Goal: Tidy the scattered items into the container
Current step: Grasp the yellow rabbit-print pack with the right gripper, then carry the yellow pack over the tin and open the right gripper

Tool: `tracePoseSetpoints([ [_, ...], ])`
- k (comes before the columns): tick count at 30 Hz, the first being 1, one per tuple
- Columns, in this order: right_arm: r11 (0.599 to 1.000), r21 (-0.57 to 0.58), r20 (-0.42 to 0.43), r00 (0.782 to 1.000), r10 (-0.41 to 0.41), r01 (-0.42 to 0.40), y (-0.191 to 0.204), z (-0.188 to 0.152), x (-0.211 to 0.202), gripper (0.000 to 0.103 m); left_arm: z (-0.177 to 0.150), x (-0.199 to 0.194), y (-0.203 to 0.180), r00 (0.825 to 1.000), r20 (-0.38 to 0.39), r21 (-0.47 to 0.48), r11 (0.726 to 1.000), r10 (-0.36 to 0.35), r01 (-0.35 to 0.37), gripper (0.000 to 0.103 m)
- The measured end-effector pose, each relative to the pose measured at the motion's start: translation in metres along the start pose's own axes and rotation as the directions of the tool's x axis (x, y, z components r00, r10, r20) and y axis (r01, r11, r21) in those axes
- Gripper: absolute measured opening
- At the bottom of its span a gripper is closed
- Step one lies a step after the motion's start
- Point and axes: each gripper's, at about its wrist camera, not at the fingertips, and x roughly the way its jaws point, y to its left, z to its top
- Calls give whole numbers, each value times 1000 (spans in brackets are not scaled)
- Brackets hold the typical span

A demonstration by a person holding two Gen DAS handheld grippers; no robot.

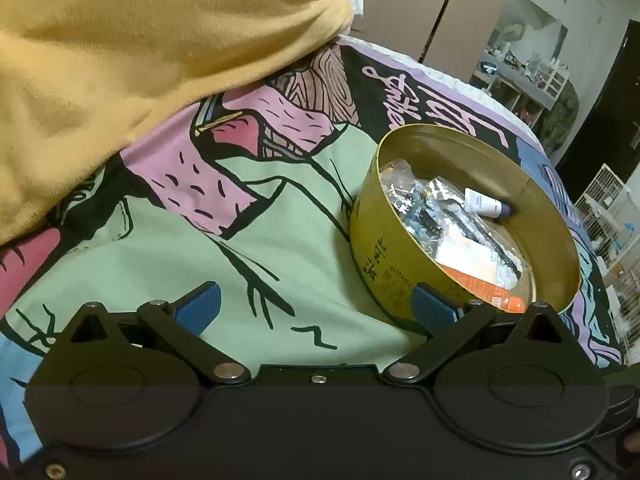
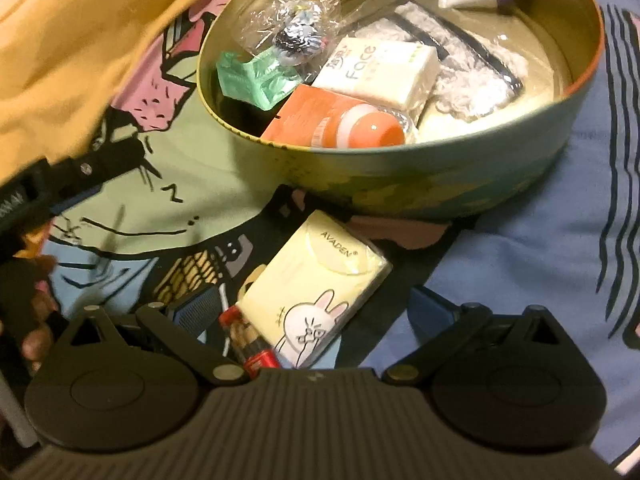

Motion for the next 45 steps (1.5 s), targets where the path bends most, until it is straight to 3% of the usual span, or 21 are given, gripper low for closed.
tracePoseSetpoints([
  [2, 999, -29, 10, 1000, -29, 29, 8, -1, 4, 102, -1, 0, -1, 1000, 1, 1, 1000, -6, 6, 101],
  [6, 991, -73, 40, 993, -114, 116, 20, -6, 8, 82, -2, -1, 0, 1000, 2, -2, 1000, -12, 12, 101],
  [9, 978, -96, 67, 981, -181, 187, 24, -10, 6, 60, -2, 0, -1, 1000, -2, -4, 1000, -15, 15, 101],
  [11, 978, -95, 76, 981, -179, 185, 22, -11, 3, 55, -3, 1, -1, 1000, -5, -2, 1000, -15, 15, 101],
  [25, 995, -4, 124, 988, -96, 98, 10, -15, -30, 53, -8, -4, -9, 999, -8, 49, 998, -39, 40, 101],
  [36, 994, 93, 148, 986, -76, 62, -3, -22, -53, 53, -10, -4, -13, 997, -25, 67, 995, -69, 71, 101],
  [45, 995, 87, 175, 982, -70, 55, -7, -27, -81, 53, -10, -3, -15, 995, -33, 76, 992, -95, 98, 101],
])
